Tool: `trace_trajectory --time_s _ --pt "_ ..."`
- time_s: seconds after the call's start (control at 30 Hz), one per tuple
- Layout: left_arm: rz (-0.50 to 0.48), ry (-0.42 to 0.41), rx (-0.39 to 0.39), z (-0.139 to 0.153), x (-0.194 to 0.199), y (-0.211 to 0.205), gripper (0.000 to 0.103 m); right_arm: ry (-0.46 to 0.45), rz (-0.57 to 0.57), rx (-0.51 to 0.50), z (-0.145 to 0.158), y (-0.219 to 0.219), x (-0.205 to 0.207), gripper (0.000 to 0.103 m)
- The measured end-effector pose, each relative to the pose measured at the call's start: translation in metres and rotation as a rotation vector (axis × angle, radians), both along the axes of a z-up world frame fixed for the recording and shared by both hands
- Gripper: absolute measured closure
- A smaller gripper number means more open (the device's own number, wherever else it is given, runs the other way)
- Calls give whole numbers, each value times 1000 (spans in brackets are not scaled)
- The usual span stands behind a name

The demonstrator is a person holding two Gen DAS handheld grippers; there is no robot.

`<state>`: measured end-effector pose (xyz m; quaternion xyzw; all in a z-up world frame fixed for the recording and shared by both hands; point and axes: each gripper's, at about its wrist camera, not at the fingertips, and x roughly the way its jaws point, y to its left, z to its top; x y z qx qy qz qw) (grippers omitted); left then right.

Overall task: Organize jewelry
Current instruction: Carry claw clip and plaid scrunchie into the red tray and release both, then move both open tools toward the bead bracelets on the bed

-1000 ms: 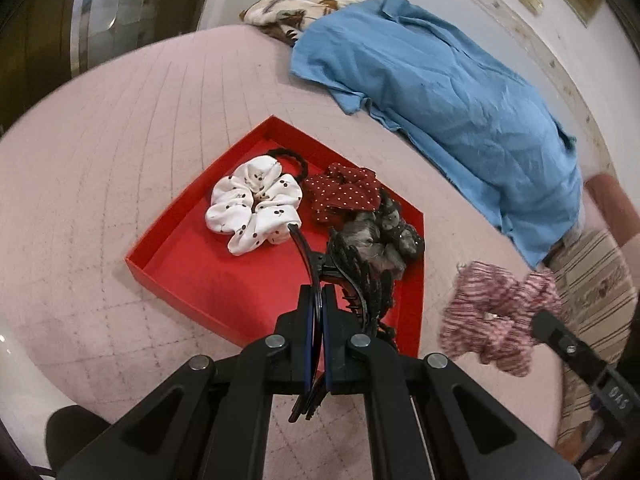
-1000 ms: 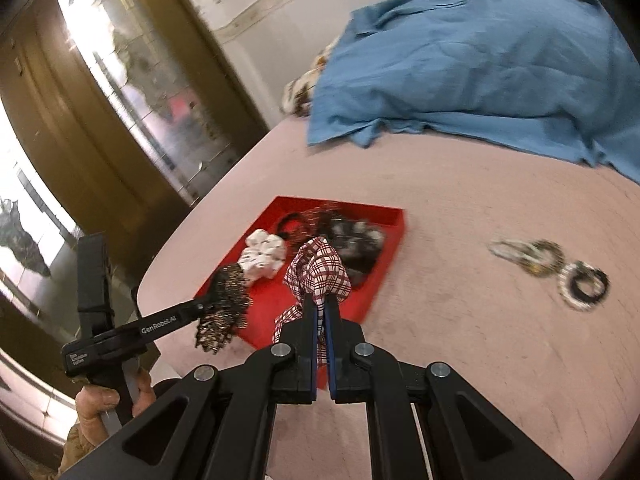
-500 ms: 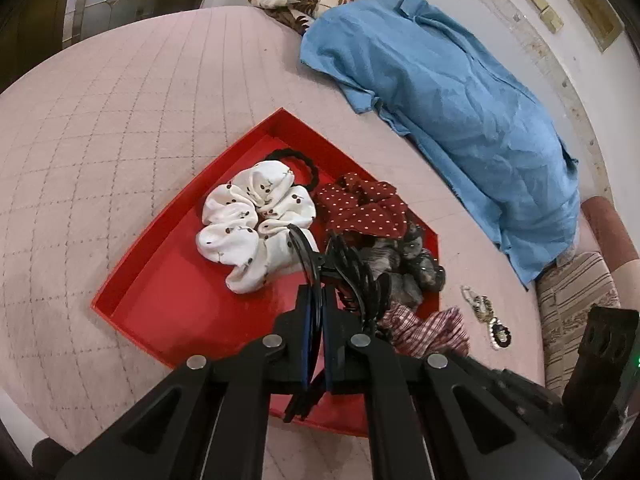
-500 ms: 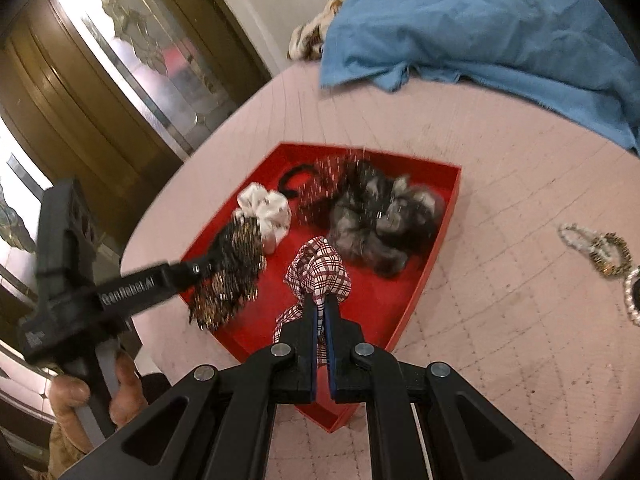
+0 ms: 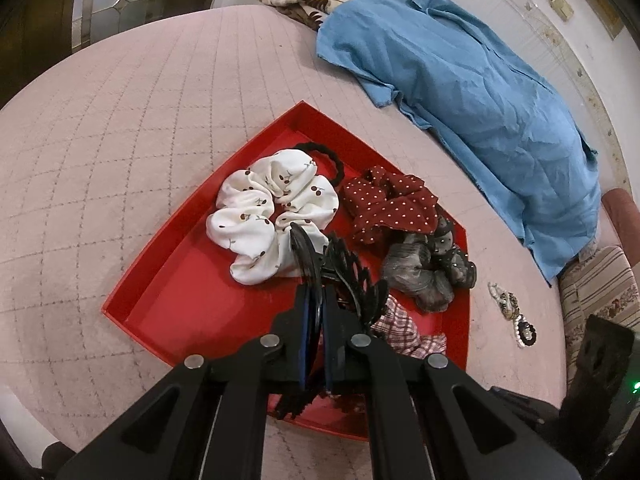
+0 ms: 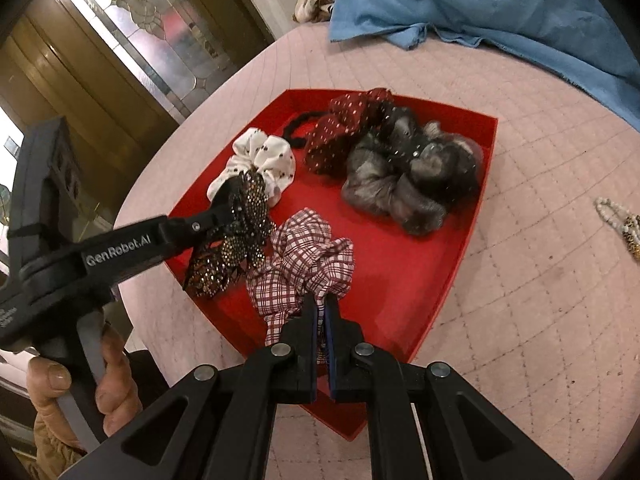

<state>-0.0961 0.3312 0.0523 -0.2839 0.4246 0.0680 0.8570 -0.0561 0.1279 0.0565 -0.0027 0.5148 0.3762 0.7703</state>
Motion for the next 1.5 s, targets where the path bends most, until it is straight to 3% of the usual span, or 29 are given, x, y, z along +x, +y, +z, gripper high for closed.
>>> trace_trajectory --time_s 0.07,0.1,0.17,0.3,0.47,0.53,0.6,0.9,1.3,1.5 --pt "2 -8 -10 3 -2 1 87 -1 10 -7 -1 3 -3 99" --pt "5 -12 -14 5 -3 2 73 -3 14 -10 -2 4 -5 98" --pt "21 -34 -25 10 -7 4 58 -16 19 -19 0 6 -8 97" --pt "37 -63 -39 21 -14 7 58 -49 8 -35 4 5 -11 96" --pt "57 -69 -24 32 -23 6 57 -93 -5 -51 12 0 -17 86" --pt "65 -68 -4 36 -27 4 56 -107 -9 -53 15 -3 -20 73" --pt "75 -66 24 42 -31 1 52 -120 -12 -51 19 -7 -23 69" --pt "93 -69 152 64 -45 -20 45 -157 -79 8 41 -51 -41 55" --pt "-18 -77 335 87 -53 -84 40 -124 -236 58 40 -134 -52 54" --pt "-92 -92 358 92 -55 -116 37 -106 -330 59 32 -184 -55 54"
